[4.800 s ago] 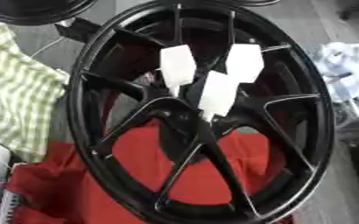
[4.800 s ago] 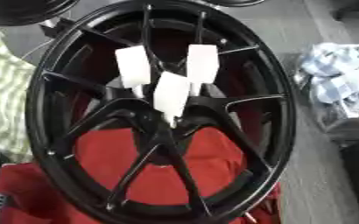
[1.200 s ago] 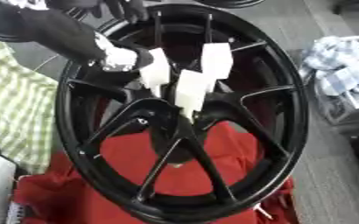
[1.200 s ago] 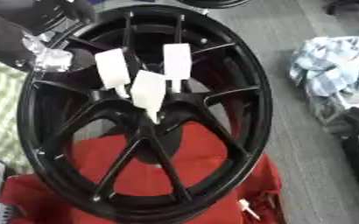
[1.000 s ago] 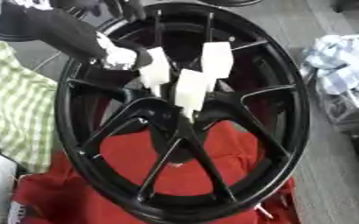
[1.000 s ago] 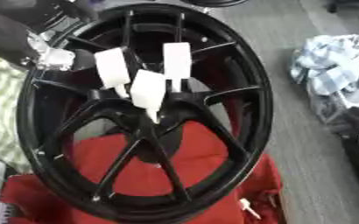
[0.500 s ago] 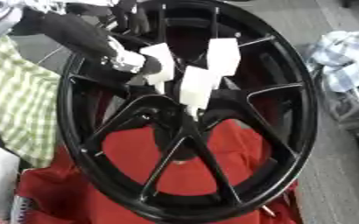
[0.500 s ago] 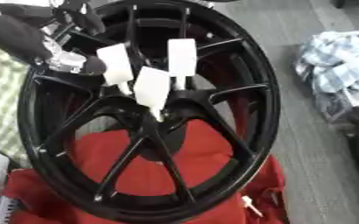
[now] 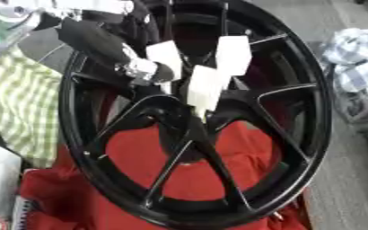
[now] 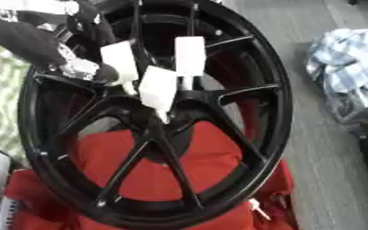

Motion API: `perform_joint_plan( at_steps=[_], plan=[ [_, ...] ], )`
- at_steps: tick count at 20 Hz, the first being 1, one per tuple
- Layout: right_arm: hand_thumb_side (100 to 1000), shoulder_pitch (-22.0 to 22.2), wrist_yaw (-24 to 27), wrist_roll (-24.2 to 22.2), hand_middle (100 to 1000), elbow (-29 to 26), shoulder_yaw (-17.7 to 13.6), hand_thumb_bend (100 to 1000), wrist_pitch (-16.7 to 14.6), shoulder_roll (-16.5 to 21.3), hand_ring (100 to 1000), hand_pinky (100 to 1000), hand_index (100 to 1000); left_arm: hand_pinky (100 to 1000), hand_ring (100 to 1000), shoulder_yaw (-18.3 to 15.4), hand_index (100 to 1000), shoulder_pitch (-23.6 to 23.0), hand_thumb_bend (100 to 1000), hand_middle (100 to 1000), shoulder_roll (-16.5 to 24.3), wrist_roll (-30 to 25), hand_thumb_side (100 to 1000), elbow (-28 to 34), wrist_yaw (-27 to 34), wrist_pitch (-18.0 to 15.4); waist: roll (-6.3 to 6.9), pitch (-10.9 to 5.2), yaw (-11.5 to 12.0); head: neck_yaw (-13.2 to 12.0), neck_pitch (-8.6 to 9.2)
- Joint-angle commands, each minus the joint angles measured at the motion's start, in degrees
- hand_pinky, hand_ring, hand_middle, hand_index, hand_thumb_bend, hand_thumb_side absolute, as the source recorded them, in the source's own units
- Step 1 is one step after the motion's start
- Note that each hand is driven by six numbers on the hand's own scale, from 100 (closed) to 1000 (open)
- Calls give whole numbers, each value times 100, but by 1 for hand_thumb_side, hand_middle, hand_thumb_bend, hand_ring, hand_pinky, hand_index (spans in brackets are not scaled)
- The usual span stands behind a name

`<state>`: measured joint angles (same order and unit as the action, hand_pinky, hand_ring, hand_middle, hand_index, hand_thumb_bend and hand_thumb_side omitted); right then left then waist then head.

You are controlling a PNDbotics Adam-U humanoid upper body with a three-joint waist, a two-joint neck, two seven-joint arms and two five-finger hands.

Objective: Pull the pin out of the wheel hub.

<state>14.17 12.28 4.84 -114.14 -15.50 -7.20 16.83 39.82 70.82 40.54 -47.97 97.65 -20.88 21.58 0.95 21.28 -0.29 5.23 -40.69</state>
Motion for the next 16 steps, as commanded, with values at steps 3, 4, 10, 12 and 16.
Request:
perform_joint_plan(
  at_steps=[3, 4, 10, 12, 16],
  plan=[
    [674, 1, -48, 26, 850, -45, -22, 100, 42, 30, 877, 1000, 806, 754, 745, -30, 790, 93, 401, 645, 18, -400, 807, -58, -133, 446, -4, -64, -21, -34, 44],
    [677, 0, -48, 29, 850, -45, -22, 100, 49, 25, 877, 1000, 806, 751, 741, -28, 785, 95, 389, 639, 9, -400, 804, -57, -131, 465, -3, -63, -24, -41, 44],
    [688, -11, -47, 71, 849, -45, -29, 100, 114, -9, 877, 1000, 806, 728, 708, -19, 756, 115, 328, 598, -20, -400, 788, 18, -58, 607, 5, -59, -35, -61, 45],
    [689, -13, -50, 81, 849, -45, -34, 100, 119, -13, 877, 1000, 807, 716, 693, -19, 743, 112, 290, 582, -24, -400, 750, 34, -40, 631, 5, -58, -40, -62, 48],
    [690, -22, -51, 96, 849, -45, -33, 100, 126, -13, 877, 1000, 806, 709, 684, -13, 736, 107, 294, 576, -36, -400, 694, 60, 11, 657, 6, -56, -54, -64, 49]
  ],
)
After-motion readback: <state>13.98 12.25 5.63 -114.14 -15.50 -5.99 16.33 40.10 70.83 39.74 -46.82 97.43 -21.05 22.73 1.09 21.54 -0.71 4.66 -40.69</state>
